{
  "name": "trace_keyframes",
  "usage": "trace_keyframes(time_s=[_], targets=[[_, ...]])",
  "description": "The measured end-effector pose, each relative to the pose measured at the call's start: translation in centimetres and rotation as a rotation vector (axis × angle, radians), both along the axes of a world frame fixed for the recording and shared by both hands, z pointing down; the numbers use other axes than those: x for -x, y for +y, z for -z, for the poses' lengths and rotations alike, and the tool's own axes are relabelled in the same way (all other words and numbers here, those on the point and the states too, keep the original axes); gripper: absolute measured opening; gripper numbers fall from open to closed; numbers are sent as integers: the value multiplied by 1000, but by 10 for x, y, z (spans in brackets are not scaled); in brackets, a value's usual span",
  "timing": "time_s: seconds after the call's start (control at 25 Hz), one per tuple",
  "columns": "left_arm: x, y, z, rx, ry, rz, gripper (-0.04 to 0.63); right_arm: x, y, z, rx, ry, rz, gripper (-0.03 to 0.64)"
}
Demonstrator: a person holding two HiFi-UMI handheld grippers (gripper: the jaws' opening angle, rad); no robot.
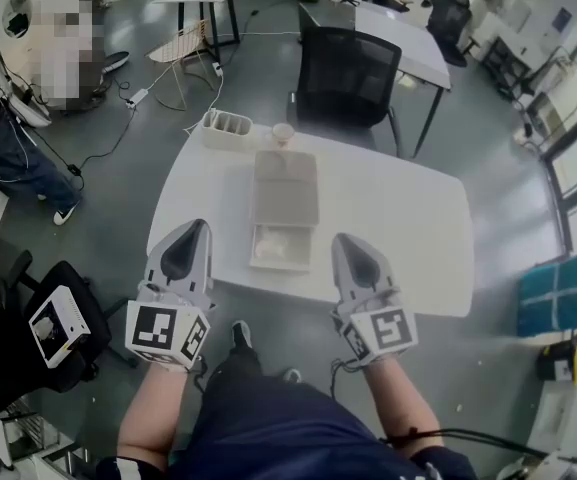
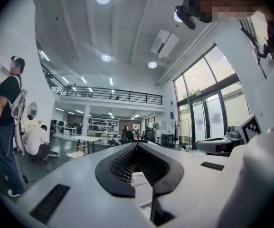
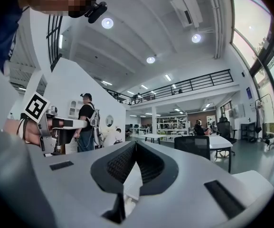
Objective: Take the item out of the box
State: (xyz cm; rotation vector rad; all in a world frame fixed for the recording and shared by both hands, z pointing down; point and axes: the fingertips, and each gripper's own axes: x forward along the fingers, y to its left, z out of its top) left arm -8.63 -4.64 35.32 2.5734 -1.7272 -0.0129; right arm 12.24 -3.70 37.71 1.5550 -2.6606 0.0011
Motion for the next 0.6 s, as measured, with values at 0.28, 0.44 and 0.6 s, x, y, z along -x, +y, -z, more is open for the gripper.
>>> trace_keyframes(time_s=[0.28,0.44,0.6], targets=[[11,-58,3,-15,-5,-85,31,21,-48,7,-2,22,-76,17],[25,-82,2,-14,-10,-106,31,30,-69,5,1,24,-109,17],[39,-99,2,-31,10,-137,31,39,-88,7,-4,32,-145,17]])
